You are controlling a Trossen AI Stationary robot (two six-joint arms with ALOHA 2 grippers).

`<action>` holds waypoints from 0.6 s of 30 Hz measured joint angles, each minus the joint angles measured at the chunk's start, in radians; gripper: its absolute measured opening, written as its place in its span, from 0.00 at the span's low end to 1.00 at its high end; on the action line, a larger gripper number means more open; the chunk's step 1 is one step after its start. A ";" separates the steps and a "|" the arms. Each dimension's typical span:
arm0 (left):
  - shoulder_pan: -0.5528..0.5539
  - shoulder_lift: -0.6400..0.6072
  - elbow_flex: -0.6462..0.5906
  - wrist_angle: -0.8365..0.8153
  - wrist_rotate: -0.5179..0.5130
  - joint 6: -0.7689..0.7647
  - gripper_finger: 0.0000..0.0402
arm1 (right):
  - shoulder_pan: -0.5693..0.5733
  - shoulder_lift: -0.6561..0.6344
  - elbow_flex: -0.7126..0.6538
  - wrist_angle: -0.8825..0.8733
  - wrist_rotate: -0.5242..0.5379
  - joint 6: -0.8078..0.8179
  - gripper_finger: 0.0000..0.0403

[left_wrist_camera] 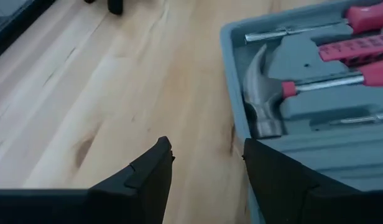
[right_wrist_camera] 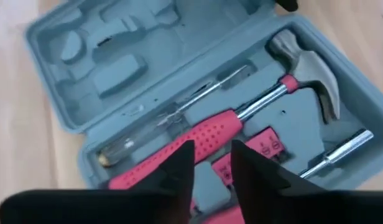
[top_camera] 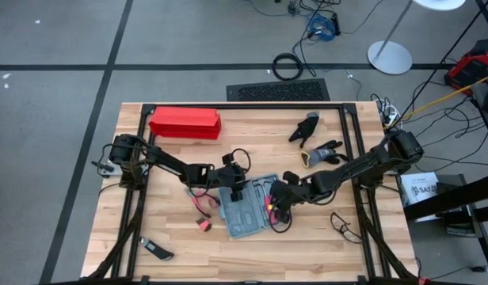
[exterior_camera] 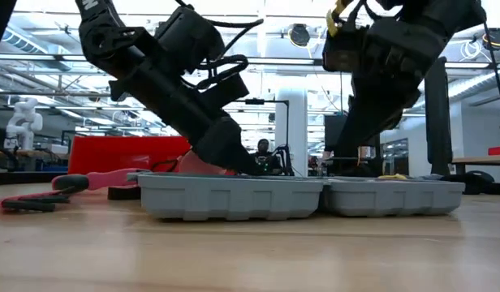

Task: Prefit tool cases
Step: Remove the orange hammer from the gray pre-fit tool case

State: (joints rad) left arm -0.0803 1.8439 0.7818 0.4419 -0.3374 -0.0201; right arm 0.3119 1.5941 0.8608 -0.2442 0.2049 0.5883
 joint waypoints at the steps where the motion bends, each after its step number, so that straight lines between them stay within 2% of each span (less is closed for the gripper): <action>1: 0.001 0.000 0.000 -0.002 0.000 -0.001 0.50 | 0.000 0.015 0.000 0.008 0.002 -0.002 0.28; 9: 0.001 0.038 0.001 0.039 -0.015 -0.006 0.50 | 0.000 0.123 0.000 0.131 -0.052 0.033 0.40; 18: 0.003 0.050 0.011 0.051 -0.016 -0.025 0.50 | -0.019 0.193 0.007 0.155 -0.076 0.056 0.42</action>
State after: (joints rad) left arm -0.0772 1.8942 0.7933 0.4931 -0.3531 -0.0448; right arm 0.2928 1.7871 0.8680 -0.0887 0.1291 0.6445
